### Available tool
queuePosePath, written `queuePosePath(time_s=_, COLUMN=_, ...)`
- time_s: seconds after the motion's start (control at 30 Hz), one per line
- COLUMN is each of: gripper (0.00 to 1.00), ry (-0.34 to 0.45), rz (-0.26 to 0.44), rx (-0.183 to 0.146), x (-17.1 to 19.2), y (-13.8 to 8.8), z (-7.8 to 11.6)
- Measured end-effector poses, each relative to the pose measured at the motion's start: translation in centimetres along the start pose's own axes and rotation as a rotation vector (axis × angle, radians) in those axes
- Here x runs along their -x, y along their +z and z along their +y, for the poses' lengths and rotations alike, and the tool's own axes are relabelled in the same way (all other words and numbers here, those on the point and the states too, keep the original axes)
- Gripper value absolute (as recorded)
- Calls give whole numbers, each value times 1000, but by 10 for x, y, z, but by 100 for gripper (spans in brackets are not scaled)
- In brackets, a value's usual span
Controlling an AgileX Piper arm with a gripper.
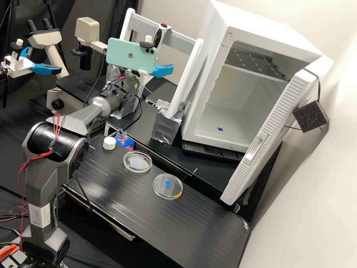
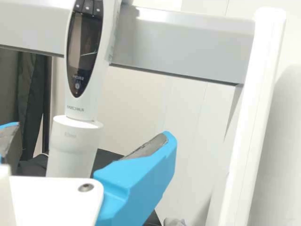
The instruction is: Use the pipette
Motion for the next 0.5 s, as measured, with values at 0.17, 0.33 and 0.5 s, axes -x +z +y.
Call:
queuePosePath(time_s=0.17, gripper=0, ry=3, rz=-1, rx=-20, x=0, y=3, z=2)
queuePosePath(time_s=0.33, gripper=0, ry=2, rz=6, rx=-30, x=0, y=2, z=3)
queuePosePath(time_s=0.5, gripper=0, ry=1, rz=9, rx=-28, x=0, y=2, z=3)
